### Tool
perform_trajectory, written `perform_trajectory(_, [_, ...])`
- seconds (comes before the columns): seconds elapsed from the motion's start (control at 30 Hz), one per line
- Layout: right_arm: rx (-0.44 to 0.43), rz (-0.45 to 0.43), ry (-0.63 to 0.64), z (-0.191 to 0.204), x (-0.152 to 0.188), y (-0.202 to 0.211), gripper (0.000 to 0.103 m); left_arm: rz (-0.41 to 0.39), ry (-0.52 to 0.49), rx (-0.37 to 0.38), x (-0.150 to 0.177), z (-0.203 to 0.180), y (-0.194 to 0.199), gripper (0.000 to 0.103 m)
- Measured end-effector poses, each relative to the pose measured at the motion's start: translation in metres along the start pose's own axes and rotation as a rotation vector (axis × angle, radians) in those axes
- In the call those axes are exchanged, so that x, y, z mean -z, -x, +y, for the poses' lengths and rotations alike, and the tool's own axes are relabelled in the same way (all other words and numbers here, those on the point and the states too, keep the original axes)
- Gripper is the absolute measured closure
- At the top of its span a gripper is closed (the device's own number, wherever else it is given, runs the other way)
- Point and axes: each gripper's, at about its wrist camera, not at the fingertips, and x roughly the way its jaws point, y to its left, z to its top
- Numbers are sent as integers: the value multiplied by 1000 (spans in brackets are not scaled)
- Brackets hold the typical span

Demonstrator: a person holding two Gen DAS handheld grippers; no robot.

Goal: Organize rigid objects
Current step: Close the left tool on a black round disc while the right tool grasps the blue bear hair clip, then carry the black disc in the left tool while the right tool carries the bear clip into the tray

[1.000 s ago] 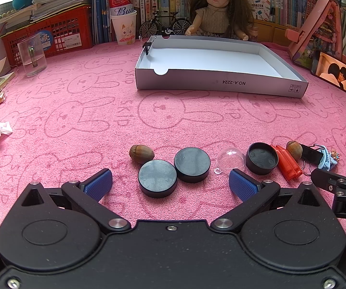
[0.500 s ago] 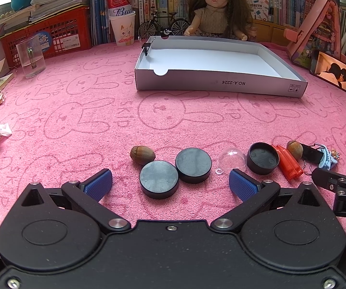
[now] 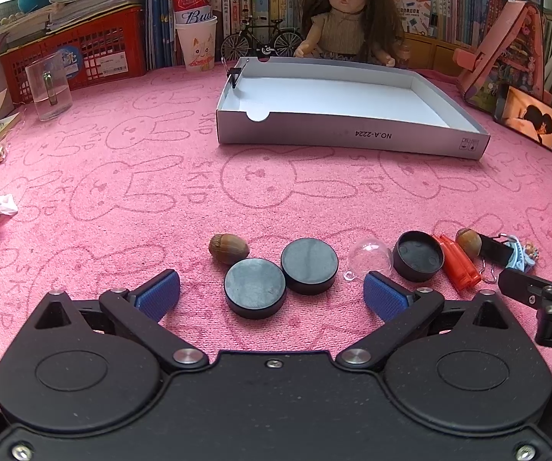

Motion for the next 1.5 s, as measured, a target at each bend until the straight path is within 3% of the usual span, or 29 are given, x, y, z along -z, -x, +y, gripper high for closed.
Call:
perform_trajectory(0.1, [0,-48,-24,-5,-3,6,1,-20,27,18,-1,7,5,10])
perform_trajectory(0.2, [13,-85,-2,-6,-5,10,6,-45,29,20,1,10,11,23])
perform_trajectory(0.43, [7,-124,89,-8,3,19,25,-66,2,89,9,12,23,50])
perform_trajectory(0.8, [-34,-100,139,-11,7,17,50,-117,-9,52,10,17,31,59])
perform_trajectory(1.27, [-101,-85,114,-14,9,4,53,-117,-9,43,16,18,25,66])
perform_trajectory(1.37, [-96,-90,131,-11,10,3,60,-118,-15,44,16,17,23,73])
perform_trajectory(1.5, [-98,-97,121,-10,10,5,67,-120,-15,44,17,16,22,73])
